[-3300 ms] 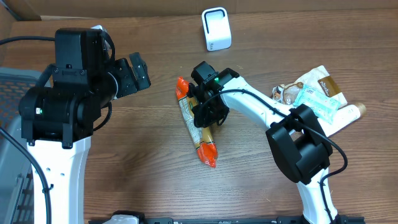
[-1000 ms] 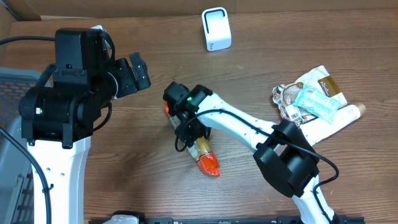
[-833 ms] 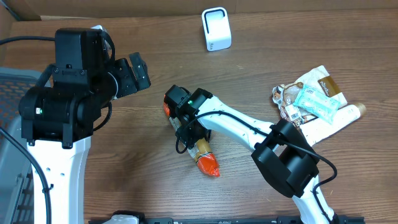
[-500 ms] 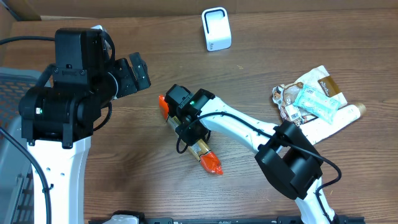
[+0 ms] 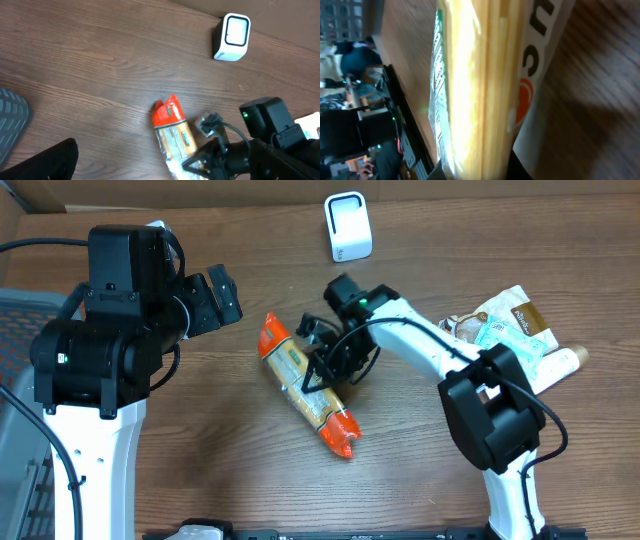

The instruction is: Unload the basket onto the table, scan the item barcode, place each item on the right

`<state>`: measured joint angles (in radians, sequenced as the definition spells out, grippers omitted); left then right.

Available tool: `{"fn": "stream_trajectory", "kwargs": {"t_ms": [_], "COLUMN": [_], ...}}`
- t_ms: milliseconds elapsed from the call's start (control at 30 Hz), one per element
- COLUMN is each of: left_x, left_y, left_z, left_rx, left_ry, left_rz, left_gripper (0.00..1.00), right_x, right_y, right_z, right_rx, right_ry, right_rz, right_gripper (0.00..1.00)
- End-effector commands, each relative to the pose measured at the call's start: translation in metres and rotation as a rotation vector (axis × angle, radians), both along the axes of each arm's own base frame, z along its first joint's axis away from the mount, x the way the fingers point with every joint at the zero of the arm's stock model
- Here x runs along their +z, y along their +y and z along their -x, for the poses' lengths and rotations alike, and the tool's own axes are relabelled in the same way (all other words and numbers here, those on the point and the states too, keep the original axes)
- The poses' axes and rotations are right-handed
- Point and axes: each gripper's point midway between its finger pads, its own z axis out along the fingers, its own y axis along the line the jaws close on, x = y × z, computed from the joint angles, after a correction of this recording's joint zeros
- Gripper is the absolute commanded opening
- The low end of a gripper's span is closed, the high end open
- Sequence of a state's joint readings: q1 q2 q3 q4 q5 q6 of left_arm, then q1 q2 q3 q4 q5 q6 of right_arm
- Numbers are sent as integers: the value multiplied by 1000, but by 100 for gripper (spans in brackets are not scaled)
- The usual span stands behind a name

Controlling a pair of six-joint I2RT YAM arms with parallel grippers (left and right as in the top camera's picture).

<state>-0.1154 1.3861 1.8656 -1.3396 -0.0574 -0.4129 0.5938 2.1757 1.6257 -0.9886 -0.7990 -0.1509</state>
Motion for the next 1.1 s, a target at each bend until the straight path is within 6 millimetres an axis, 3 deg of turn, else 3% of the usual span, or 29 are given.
{"fn": "stream_trajectory", "kwargs": {"t_ms": [0,100,200,267,333,533,700,900,967,1067], "left_x": [5,5,5,5,5,5,5,5,5,5], "left_y": [2,2,2,2,2,2,2,2,2,2], "left_z": [-1,-1,-1,-1,-1,-1,-1,-1,-1,-1], "left_rx": [12,12,12,12,12,12,12,12,12,12], "left_ry": [-15,-15,-15,-15,-15,-15,-15,-15,-15,-15], "left_rz": [2,2,2,2,2,2,2,2,2,2], "left_gripper": [100,99,100,100,100,100,99,100,99,99], "right_x": [3,-14,-30,-43,-54,-73,-76,-71,-57,-23], "right_y": [5,-3,-13,-23,-35,-79,-103,-139,-137,-118], "right_z": [21,23,14,2,-11,-51,-70,-87,-84,-73], "right_rx": [29,19,-20,-58,-104,-253,-310,-372,-346,-244], "right_ry": [77,67,25,-30,-82,-213,-242,-249,-203,-143], "right_rz": [-118,-69,45,135,232,464,512,605,573,458], "right_gripper": [4,14,14,18,32,48,54,54,54,54]}}
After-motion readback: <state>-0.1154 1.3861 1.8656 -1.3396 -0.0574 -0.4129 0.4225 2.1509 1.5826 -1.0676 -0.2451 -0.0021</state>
